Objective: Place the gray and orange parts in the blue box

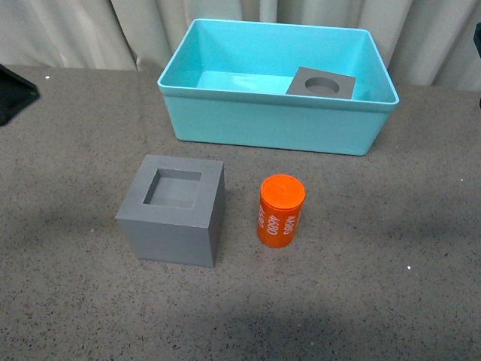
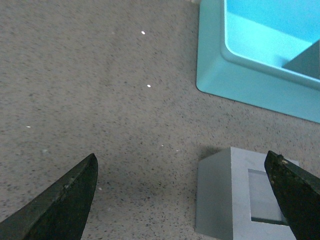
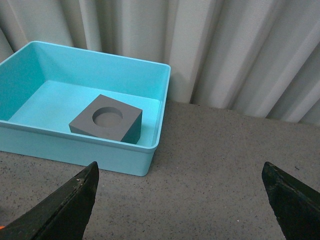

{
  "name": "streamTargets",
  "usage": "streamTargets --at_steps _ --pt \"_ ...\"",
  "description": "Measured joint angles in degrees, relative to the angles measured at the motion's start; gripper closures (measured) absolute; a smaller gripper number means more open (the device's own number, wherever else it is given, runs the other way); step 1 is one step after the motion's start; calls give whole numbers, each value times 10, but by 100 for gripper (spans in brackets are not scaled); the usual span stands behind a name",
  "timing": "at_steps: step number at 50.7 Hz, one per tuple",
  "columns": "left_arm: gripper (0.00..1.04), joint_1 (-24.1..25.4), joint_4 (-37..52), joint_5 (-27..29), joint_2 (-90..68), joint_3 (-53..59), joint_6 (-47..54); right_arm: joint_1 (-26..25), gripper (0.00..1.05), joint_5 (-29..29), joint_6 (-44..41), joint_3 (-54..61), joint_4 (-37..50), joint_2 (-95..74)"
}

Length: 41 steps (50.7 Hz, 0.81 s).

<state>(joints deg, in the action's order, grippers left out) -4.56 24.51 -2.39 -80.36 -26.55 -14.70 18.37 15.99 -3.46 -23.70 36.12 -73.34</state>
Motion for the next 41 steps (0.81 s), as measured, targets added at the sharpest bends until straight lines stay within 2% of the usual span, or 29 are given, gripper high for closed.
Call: streamTargets --at_steps 14,41 --pt "7 -43 18 -2 -123 -40 13 0 10 0 0 0 0 0" --pt "7 -92 -16 -16 -195 -78 24 0 10 0 0 0 0 0"
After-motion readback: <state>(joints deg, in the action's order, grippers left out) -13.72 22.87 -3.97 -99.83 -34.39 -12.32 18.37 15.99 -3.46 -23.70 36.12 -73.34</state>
